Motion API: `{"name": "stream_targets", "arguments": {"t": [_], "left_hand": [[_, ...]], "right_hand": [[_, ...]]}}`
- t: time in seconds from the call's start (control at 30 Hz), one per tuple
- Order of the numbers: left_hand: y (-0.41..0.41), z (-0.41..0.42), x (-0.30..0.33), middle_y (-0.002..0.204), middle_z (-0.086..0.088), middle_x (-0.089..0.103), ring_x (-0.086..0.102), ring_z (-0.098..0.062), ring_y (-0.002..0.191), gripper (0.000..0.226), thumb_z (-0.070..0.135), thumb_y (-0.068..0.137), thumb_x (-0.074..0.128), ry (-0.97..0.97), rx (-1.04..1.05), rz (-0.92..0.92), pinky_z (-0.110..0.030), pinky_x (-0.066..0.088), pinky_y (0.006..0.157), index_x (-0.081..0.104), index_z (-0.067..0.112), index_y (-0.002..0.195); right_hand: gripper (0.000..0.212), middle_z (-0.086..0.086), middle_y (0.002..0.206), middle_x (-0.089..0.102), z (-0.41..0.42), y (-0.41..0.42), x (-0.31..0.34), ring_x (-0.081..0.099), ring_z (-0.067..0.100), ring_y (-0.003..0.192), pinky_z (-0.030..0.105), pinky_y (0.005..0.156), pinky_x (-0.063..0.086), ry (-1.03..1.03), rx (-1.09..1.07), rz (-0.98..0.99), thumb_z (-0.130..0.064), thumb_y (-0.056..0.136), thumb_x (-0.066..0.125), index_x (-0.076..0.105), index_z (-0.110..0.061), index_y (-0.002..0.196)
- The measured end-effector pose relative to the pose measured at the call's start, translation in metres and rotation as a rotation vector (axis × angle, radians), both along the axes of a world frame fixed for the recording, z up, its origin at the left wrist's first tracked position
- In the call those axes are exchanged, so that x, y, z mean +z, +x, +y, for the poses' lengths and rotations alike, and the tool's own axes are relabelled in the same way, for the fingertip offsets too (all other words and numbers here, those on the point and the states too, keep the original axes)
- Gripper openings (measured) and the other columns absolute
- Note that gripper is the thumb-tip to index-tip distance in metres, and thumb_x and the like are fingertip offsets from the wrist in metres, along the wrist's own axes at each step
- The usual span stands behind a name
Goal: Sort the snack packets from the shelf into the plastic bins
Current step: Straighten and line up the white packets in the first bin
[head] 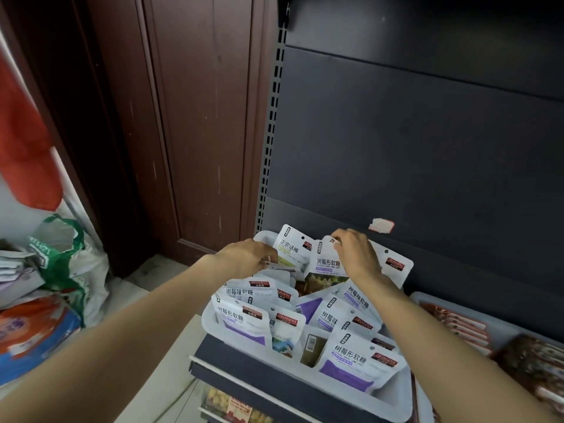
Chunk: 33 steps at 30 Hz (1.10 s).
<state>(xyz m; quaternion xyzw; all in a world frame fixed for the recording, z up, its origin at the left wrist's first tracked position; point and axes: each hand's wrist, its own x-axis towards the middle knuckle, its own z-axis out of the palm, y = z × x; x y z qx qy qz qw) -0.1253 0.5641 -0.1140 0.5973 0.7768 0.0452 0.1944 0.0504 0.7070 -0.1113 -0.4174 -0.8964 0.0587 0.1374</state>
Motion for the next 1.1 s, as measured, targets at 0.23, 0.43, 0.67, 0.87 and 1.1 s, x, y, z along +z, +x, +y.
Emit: {"name": "stream_targets", "arguments": {"t": [0.23, 0.43, 0.67, 0.87, 1.1], "left_hand": [[0.006, 0.010, 0.009, 0.134, -0.001, 0.052, 0.053, -0.023, 0.115, 0.030, 0.028, 0.100, 0.042, -0.061, -0.072, 0.121, -0.037, 0.045, 0.093, 0.052, 0.032, 0.128], [0.002, 0.012, 0.008, 0.134, 0.002, 0.052, 0.052, -0.022, 0.118, 0.032, 0.026, 0.099, 0.043, -0.088, -0.064, 0.090, -0.035, 0.042, 0.095, 0.052, 0.033, 0.129], [-0.006, 0.007, -0.015, 0.099, 0.008, 0.070, 0.063, -0.020, 0.094, 0.024, 0.027, 0.090, 0.059, 0.138, 0.096, -0.024, -0.036, 0.050, 0.082, 0.049, 0.032, 0.111], [-0.018, 0.007, -0.022, 0.089, 0.010, 0.072, 0.065, -0.015, 0.085, 0.029, 0.025, 0.082, 0.069, 0.176, 0.133, -0.127, -0.032, 0.052, 0.079, 0.047, 0.031, 0.099], [-0.017, 0.017, -0.027, 0.117, 0.009, 0.066, 0.060, -0.016, 0.106, 0.032, 0.015, 0.089, 0.060, 0.078, -0.015, -0.096, -0.036, 0.046, 0.095, 0.067, 0.034, 0.114]], "right_hand": [[0.026, 0.008, 0.111, 0.057, 0.003, 0.000, 0.002, 0.060, 0.024, 0.096, 0.028, 0.064, 0.036, 0.150, -0.107, -0.050, -0.008, 0.098, 0.044, 0.063, -0.014, 0.114], [0.024, 0.009, 0.112, 0.062, 0.014, -0.002, 0.006, 0.062, 0.024, 0.094, 0.024, 0.062, 0.041, 0.063, -0.094, 0.074, -0.015, 0.097, 0.051, 0.066, -0.017, 0.116], [0.020, 0.006, 0.097, 0.069, -0.012, -0.032, -0.015, 0.065, 0.023, 0.087, 0.028, 0.066, 0.046, -0.072, 0.226, 0.279, -0.015, 0.091, 0.061, 0.072, -0.011, 0.107], [0.017, 0.000, 0.092, 0.070, -0.003, -0.035, -0.001, 0.063, 0.017, 0.081, 0.025, 0.060, 0.041, -0.007, 0.246, 0.351, -0.017, 0.089, 0.064, 0.075, -0.017, 0.102], [0.017, -0.004, 0.098, 0.071, -0.009, -0.044, -0.026, 0.065, 0.016, 0.088, 0.021, 0.059, 0.040, -0.138, 0.249, 0.286, -0.020, 0.090, 0.063, 0.074, -0.017, 0.102]]}}
